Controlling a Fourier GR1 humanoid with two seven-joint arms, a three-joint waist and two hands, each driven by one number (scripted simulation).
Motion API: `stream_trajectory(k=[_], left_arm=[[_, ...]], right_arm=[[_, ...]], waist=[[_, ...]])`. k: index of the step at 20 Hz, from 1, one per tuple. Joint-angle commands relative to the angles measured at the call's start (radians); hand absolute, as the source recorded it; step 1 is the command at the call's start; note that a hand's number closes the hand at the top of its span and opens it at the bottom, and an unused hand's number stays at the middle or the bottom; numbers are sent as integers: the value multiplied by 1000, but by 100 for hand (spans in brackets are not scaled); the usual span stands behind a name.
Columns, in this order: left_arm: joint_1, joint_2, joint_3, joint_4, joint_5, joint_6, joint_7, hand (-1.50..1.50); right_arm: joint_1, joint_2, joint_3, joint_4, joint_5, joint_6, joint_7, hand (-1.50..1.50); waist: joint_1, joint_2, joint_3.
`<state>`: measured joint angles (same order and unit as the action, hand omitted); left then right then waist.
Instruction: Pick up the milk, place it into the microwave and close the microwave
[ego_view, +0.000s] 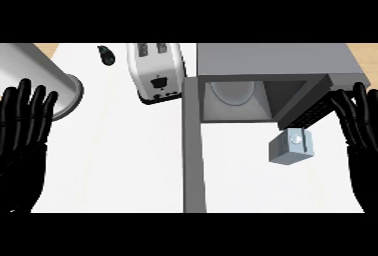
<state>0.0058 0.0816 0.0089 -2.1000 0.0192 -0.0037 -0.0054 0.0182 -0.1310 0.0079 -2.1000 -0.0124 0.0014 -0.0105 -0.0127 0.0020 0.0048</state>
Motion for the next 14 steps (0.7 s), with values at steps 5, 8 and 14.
stream_trajectory(k=[5, 8, 14], left_arm=[[-112, 98, 176, 140, 172, -103, -12, -150], [6, 62, 175, 87, 186, -75, 48, -150], [21, 111, 249, 32, 266, -115, 117, -150]], right_arm=[[-120, 27, 55, 12, -4, 25, 12, -150], [-76, -10, 90, -116, -35, 56, 204, -150], [59, 2, 125, -205, -20, 91, 195, -150]], waist=[[15, -1, -5], [16, -5, -6], [12, -4, -5]])
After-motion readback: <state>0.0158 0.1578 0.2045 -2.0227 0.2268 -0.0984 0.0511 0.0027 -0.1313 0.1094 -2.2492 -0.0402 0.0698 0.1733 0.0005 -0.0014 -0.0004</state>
